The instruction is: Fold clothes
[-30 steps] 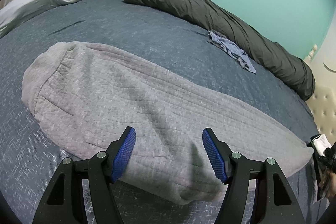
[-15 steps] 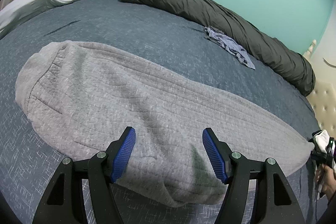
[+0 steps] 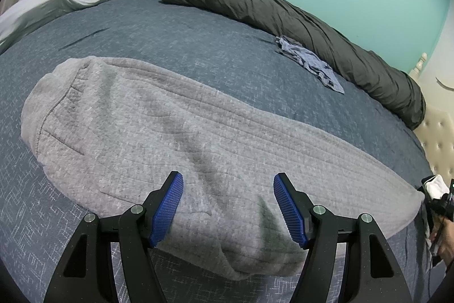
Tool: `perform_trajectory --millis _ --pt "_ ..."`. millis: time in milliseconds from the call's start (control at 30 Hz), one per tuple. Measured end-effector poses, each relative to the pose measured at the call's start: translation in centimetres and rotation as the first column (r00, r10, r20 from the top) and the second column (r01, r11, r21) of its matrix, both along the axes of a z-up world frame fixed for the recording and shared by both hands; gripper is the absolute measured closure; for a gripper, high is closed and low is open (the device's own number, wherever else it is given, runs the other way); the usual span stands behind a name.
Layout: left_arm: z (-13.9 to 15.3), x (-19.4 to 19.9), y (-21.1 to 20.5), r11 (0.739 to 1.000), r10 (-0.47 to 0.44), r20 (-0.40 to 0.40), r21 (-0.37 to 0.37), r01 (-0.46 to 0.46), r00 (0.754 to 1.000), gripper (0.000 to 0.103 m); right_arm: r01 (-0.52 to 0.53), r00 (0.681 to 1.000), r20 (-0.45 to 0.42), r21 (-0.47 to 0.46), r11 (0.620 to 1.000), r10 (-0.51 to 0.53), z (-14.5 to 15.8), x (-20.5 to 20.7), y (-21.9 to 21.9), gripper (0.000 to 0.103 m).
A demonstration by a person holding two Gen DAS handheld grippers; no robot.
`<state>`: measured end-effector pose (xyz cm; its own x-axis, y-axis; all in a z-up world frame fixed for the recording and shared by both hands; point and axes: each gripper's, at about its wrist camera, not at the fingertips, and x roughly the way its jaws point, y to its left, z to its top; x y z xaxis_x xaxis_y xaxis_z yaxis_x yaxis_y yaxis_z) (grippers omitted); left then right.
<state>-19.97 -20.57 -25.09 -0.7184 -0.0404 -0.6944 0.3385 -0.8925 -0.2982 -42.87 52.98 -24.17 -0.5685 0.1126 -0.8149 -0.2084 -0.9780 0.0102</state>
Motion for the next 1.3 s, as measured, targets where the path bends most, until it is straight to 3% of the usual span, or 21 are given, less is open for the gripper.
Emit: perform_trajectory --millis 200,233,267,333,367,433,567,867,1100,1300 --pt "0.2 0.2 0.0 1.000 0.005 -0.006 0.000 -0.005 1.000 0.033 0.000 1.000 -0.008 -0.077 0.997 0.000 -0.7 0.0 1.3 0.099" --pt "0.1 0.2 0.0 1.000 0.004 -0.004 -0.001 -0.004 1.000 0.033 0.004 1.000 -0.010 -0.082 0.997 -0.005 -0.9 -0.1 1.2 0.088" --pt "0.1 0.1 0.1 1.000 0.004 -0.003 -0.002 -0.004 1.000 0.033 0.014 1.000 -0.009 -0.084 0.996 -0.014 -1.2 -0.3 1.2 0.071" --pt "0.0 0.0 0.2 1.000 0.002 0.000 -0.004 -0.002 1.000 0.033 0.043 0.999 0.000 -0.090 0.995 -0.043 -1.9 -0.7 1.3 0.053" --pt "0.0 -0.1 0.2 1.000 0.001 0.002 -0.004 -0.001 1.000 0.033 0.058 0.998 0.005 -0.105 0.993 -0.057 -2.3 -0.9 1.5 0.053" --pt "0.0 -0.2 0.3 1.000 -0.002 0.002 -0.008 0.003 1.000 0.033 0.080 0.997 0.011 -0.125 0.989 -0.080 -2.9 -1.3 1.8 0.053" --pt "-0.1 -0.3 0.3 1.000 -0.003 0.004 -0.009 0.003 1.000 0.033 0.076 0.997 0.011 -0.077 0.994 -0.075 -3.3 -1.5 1.1 0.055" --pt "-0.2 -0.3 0.1 1.000 0.000 0.002 -0.002 0.000 1.000 0.032 0.049 0.999 -0.019 0.002 0.999 -0.049 -2.4 -0.9 -0.2 0.091" --pt "0.1 -0.1 0.1 1.000 0.003 -0.005 0.005 -0.003 1.000 0.032 0.057 0.996 -0.067 0.012 0.998 -0.056 -0.9 0.8 0.9 0.097" --pt "0.1 0.0 -0.1 1.000 0.008 -0.004 0.006 -0.008 1.000 0.032 0.042 0.999 0.030 0.106 0.994 -0.046 -3.0 0.6 1.3 0.097"
